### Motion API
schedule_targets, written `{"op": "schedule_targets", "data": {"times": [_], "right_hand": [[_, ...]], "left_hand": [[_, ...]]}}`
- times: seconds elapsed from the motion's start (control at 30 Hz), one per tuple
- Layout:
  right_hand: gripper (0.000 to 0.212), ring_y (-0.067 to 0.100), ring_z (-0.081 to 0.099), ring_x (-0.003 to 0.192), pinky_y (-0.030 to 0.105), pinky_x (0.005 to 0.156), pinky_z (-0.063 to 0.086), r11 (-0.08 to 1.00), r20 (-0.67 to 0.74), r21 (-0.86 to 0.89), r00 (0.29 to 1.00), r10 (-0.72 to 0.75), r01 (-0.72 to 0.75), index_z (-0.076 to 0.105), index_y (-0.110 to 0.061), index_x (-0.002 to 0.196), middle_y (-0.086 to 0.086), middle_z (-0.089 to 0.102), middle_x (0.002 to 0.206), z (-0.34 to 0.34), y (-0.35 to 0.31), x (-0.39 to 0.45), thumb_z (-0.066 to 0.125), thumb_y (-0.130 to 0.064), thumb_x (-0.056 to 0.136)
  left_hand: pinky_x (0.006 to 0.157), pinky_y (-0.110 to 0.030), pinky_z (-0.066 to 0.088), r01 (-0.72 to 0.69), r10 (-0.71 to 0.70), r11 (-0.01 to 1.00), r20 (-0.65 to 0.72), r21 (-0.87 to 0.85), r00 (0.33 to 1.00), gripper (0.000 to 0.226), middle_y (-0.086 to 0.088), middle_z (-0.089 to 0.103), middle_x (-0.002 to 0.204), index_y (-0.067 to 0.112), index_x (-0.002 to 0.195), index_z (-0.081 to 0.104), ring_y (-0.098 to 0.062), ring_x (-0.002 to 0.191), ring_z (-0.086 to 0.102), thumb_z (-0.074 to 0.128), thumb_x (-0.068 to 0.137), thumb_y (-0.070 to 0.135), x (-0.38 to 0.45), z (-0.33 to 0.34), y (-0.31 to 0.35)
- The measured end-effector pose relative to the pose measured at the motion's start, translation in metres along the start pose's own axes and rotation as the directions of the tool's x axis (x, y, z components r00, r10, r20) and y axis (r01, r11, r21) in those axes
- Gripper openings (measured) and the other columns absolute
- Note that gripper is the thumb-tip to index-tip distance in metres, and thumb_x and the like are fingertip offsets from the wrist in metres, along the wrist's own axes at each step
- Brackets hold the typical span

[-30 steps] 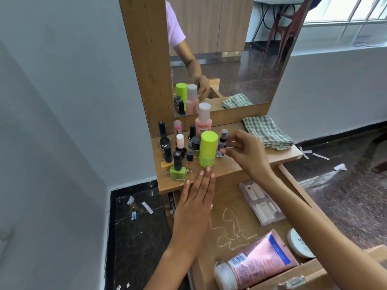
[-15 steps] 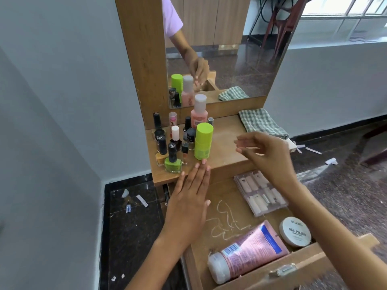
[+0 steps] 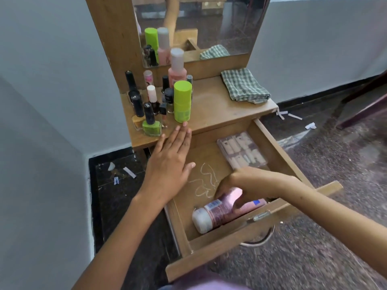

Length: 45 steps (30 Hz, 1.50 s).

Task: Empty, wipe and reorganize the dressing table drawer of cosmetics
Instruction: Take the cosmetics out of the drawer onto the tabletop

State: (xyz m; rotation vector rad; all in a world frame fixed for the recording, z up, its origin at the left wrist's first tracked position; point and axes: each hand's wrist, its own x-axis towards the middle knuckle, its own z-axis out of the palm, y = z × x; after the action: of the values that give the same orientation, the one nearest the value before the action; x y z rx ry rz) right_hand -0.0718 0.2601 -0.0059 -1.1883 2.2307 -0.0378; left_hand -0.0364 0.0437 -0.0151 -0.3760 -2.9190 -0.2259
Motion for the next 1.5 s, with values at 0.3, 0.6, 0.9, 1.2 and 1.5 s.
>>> {"op": "schedule_targets", "data": {"times": [0.3,0.6,0.9,1.2,1.5], "right_hand": [[0.056,0.023,0.058,0.097,0.031,0.076,0.041,1.000,-0.222,-0.011,0.975,0.015,-0.017,0.056,-0.018,0.117,0.003,0.052,0.110,-0.003,0.002,0.027,0.080,-0.021,0.066],[0.021,0.022,0.060,0.085,0.030,0.068,0.040,0.983,-0.471,-0.161,0.868,-0.155,0.088,0.063,-0.020,0.091,-0.001,0.063,0.088,-0.030,0.000,0.026,0.065,-0.022,0.070],[0.017,0.020,0.049,0.067,0.031,0.080,0.044,0.807,-0.663,-0.591,0.575,-0.480,-0.008,0.056,-0.015,0.073,0.000,0.056,0.070,-0.060,-0.014,0.002,0.058,-0.003,0.085],[0.030,0.015,0.061,0.100,0.028,0.091,0.045,0.987,-0.989,0.142,0.047,0.138,0.080,0.065,-0.013,0.096,0.002,0.063,0.104,-0.021,-0.039,-0.001,0.075,-0.034,0.078],[0.041,0.005,0.068,0.079,0.016,0.064,0.052,0.676,-0.815,0.552,0.145,0.561,0.488,0.065,-0.006,0.094,-0.006,0.072,0.084,-0.041,-0.054,0.025,0.080,-0.029,0.064]], "left_hand": [[0.111,-0.037,0.008,-0.175,0.168,0.982,-0.094,-0.075,0.981,0.046,-0.007,0.053,0.133,0.011,0.120,0.060,-0.019,0.128,0.043,0.062,0.081,0.036,-0.017,-0.008,0.014],[0.092,-0.029,0.026,-0.037,0.037,0.999,0.113,0.000,0.993,0.038,0.002,0.064,0.105,0.019,0.105,0.062,-0.016,0.098,0.052,0.062,0.080,0.048,-0.008,-0.002,0.030],[0.070,-0.032,0.047,0.040,-0.092,0.928,-0.126,-0.370,0.988,0.040,0.008,0.052,0.092,0.027,0.102,0.061,-0.015,0.080,0.051,0.069,0.066,0.042,0.011,-0.007,0.024],[0.075,-0.031,0.048,0.066,-0.336,0.796,-0.349,-0.601,0.875,0.046,0.016,0.058,0.097,0.026,0.108,0.064,-0.007,0.090,0.055,0.071,0.068,0.046,0.006,-0.016,0.027],[0.090,-0.027,0.040,-0.006,-0.249,0.901,-0.527,-0.434,0.812,0.045,0.003,0.055,0.117,0.014,0.117,0.058,-0.009,0.107,0.050,0.071,0.080,0.035,0.002,-0.012,0.046]]}}
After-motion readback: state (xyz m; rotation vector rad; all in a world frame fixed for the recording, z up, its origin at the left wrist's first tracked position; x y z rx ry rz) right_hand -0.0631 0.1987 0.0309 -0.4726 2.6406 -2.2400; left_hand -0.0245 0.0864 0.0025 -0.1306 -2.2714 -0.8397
